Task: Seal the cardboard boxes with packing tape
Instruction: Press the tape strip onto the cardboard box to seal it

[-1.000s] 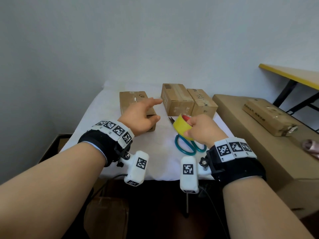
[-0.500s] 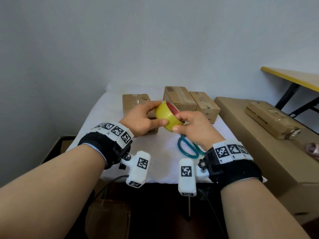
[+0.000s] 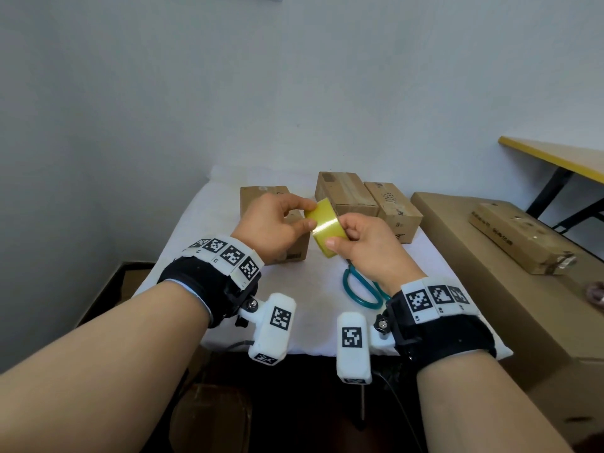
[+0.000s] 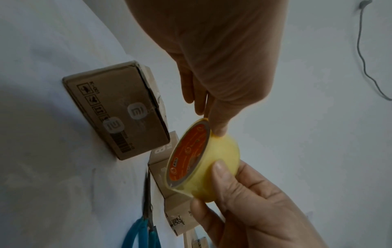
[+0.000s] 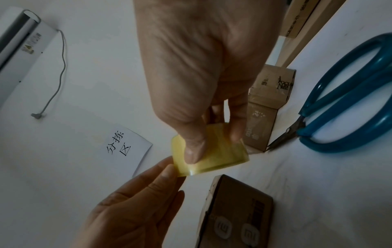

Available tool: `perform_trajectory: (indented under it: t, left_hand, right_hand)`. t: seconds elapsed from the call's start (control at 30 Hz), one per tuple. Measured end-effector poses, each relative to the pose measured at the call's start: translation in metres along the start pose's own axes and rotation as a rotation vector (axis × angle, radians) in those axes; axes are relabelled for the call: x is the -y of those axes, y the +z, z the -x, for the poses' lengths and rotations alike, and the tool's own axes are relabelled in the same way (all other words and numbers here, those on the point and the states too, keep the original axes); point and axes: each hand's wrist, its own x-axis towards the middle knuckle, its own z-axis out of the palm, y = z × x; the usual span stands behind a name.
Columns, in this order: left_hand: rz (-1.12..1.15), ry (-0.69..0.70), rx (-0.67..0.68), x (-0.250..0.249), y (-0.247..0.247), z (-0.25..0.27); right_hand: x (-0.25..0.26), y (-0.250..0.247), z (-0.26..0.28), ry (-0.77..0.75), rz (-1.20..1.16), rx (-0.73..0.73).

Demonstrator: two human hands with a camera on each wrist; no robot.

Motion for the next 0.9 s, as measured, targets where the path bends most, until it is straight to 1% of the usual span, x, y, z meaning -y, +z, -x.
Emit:
perform_trajectory:
  t: [0.13,0.23,0.3,0.47,0.57,0.7,0.9]
  left_hand:
    - [-0.059,0.021,0.004,-0.001,0.0,0.001]
    - [-0.046,0.011,0.007,-0.002,0.001,0.0]
    - [-0.076,0.03,0.026,0.0,0.002,0.0]
    - [-0.085,0.035,0.153,-0.002,0.001,0.003]
    - [-0.091,0.054,0.211,0.003,0.005,0.004]
    - [-0.025,0.069,0.213,0.002,0.009,0.006]
    - [0.068,0.089,0.165,0.001,0.008,0.006]
  right_hand:
    - [0.002,0.001,0.001,0.004,-0.038,-0.002]
    - [0.003,0.001,0.001,0.049,-0.061,-0.021]
    - [0.004,0.001,0.0,0.068,-0.068,-0.047]
    - [0.004,0.002,-0.002,0.079,-0.122,-0.101]
    - [0.01,0.001,-0.002,0.073,-0.193,-0.094]
    - [0.016,0.004,-0.002,0.057,-0.256,-0.041]
    - [0.017,0.007,-0.003,0.039,-0.281,-0.001]
